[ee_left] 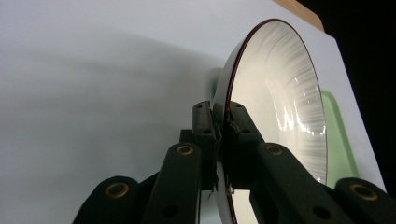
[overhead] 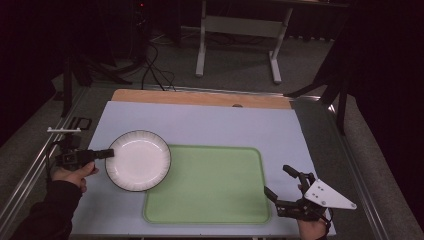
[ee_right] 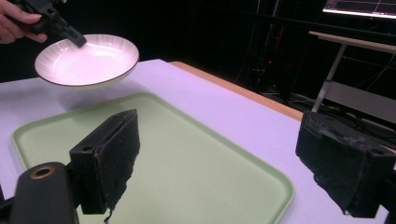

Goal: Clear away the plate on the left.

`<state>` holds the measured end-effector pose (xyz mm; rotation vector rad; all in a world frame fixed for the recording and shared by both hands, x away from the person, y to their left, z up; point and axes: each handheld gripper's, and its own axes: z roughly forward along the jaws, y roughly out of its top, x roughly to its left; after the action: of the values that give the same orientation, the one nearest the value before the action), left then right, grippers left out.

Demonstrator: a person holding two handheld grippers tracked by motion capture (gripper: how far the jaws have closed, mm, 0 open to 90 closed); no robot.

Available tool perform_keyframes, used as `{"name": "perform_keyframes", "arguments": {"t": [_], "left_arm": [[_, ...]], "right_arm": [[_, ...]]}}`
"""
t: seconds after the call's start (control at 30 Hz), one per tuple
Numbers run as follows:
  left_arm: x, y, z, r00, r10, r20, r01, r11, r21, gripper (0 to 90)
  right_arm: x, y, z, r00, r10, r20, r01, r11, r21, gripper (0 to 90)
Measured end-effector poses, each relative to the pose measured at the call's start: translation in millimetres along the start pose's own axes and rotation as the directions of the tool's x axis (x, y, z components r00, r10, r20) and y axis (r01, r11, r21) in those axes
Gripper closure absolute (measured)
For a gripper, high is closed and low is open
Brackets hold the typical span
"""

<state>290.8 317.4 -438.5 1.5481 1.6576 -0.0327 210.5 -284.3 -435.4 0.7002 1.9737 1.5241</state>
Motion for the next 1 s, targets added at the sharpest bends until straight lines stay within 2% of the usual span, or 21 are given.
{"name": "perform_keyframes", "arguments": {"t": [0.2,0.23,0.37,0.43,0.47,0.57,0.6,0.63,0.8,0.87,1.0], "left_arm": [[-24.5,3.8,7.1,0.9977,0.042,0.053,-0.043,0.9987,0.028,85.1],[-27.4,3.5,8.4,0.9977,0.037,0.057,-0.039,0.9989,0.028,85.1],[-44.0,3.1,16.7,0.9931,0.059,0.102,-0.064,0.9965,0.054,85.1],[-44.0,3.1,16.7,0.9931,0.059,0.102,-0.064,0.9965,0.054,85.0],[-57.4,3.7,22.0,0.9881,0.092,0.123,-0.101,0.9927,0.067,85.0],[-69.0,4.0,26.8,0.9845,0.109,0.137,-0.119,0.9904,0.069,85.0],[-69.0,4.0,26.8,0.9845,0.109,0.137,-0.119,0.9904,0.069,85.0],[-75.2,5.1,30.0,0.9808,0.12,0.154,-0.133,0.988,0.079,84.9],[-85.9,4.6,37.5,0.9773,0.125,0.171,-0.144,0.9846,0.099,85.0],[-93.2,4.2,42.8,0.9725,0.138,0.187,-0.161,0.9809,0.11,84.9],[-100.3,4.7,47.3,0.9681,0.144,0.205,-0.169,0.9795,0.11,84.9]], "right_arm": [[-0.1,0.0,-0.1,1.0,-0.001,0.002,0.001,1.0,0.001,13.5],[-0.2,-0.1,-0.1,1.0,0.0,0.002,0.0,1.0,0.002,13.5],[-0.1,-0.4,0.5,1.0,-0.001,0.001,0.001,1.0,0.004,13.5],[0.1,-0.4,0.4,1.0,-0.001,0.003,0.001,1.0,0.003,13.5],[0.2,-0.1,-0.2,1.0,-0.001,0.005,0.001,1.0,0.002,13.5],[0.1,-0.1,-0.5,1.0,-0.002,0.006,0.002,1.0,0.0,13.5],[0.1,-0.1,-0.5,1.0,-0.002,0.006,0.002,1.0,0.0,13.5],[0.3,-0.1,-0.6,1.0,-0.002,0.007,0.002,1.0,0.002,13.6],[0.5,-0.1,-1.2,1.0,-0.003,0.006,0.003,1.0,0.001,13.6],[0.5,-0.2,-1.3,1.0,-0.004,0.006,0.004,1.0,0.002,13.6],[0.3,-0.3,-1.5,1.0,-0.003,0.007,0.003,1.0,0.002,13.6]]}}
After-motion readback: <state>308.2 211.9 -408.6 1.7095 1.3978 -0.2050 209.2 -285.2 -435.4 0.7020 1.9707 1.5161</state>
